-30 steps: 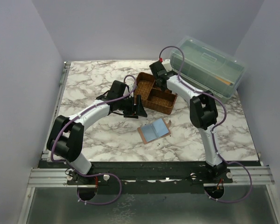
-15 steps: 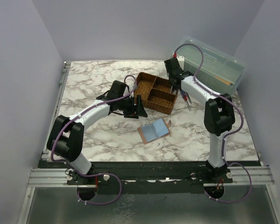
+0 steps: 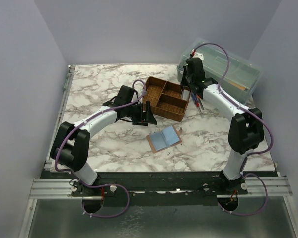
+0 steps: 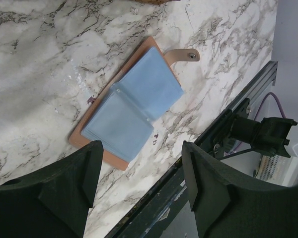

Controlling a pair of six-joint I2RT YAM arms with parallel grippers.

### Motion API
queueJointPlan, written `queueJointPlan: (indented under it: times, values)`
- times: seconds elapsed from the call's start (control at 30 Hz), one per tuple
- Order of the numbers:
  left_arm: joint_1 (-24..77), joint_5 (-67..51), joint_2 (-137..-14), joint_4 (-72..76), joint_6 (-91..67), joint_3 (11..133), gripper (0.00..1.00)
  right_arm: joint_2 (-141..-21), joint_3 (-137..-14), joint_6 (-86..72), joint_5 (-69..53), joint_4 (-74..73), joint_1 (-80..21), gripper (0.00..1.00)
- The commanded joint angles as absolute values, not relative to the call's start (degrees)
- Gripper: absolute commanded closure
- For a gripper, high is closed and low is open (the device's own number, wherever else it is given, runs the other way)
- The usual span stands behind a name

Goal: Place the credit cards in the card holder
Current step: Pick up the credit card from the storage box.

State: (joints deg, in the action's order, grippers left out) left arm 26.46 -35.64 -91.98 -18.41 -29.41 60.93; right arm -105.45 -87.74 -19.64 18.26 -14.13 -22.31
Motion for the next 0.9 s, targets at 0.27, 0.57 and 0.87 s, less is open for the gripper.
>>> queueJointPlan:
  times: [0.27,0.57,0.87]
  values:
    - [26.3,-38.3,-92.9,-16.9,-29.8,60.3,0.3,-99.8,-83.5,-18.2,4.3,-11.6,-20.6,1.0]
    - [26.3,-41.8,-92.6,-15.6,-30.6,60.2,0.27,-88.7,-74.9,-19.0,-9.8,-15.7,-20.6,1.0]
    - [26.2,-51.0,-87.8,-3.6,-44.3,60.7,0.21,-76.3,-67.1,-24.5,-20.7,-17.6,-20.6,1.0]
